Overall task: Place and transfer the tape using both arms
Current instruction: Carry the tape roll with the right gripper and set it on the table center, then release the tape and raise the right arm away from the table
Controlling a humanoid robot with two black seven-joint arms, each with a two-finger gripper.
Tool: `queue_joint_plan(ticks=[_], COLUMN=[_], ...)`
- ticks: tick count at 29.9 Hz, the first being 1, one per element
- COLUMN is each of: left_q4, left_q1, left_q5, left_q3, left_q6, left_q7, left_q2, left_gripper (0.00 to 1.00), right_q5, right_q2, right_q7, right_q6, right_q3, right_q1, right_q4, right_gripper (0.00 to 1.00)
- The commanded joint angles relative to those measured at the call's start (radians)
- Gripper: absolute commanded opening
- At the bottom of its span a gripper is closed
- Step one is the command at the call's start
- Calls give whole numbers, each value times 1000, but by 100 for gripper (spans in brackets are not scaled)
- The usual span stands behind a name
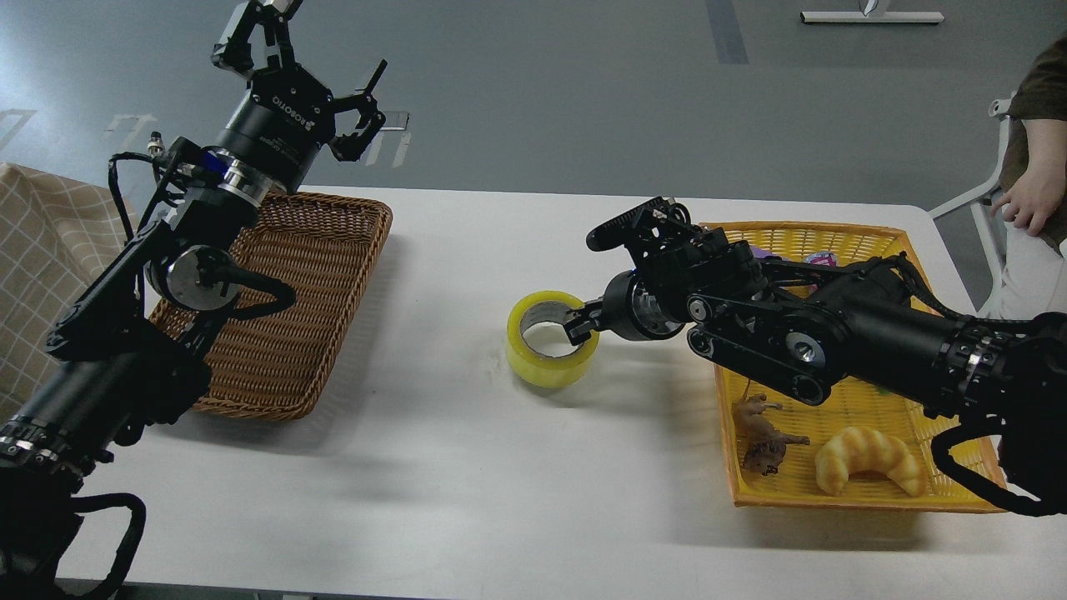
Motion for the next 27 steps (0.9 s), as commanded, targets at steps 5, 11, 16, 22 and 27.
queue_joint_plan(ticks=[5,11,16,22,27], left_q4=[0,0,0,0,0], left_q1=[0,0,0,0,0], left_q5=[-2,-2,-2,0,-2], left_q3=[0,0,0,0,0], left_q6=[0,0,0,0,2], left_q7=[0,-2,-2,-2,-2], left_q2=[0,1,1,1,1], left_gripper=[98,98,98,98,98], right_q5=[0,2,14,17,18], right_q2=[-2,-6,-8,-9,-21], right_q7=[0,0,0,0,2], right_q6=[0,0,0,0,0], right_q3=[-1,0,23,26,57], right_q1=[-14,-20,-25,-21,-6], right_q4=[-5,-5,-3,-3,1], right_gripper=[3,23,99,100,100])
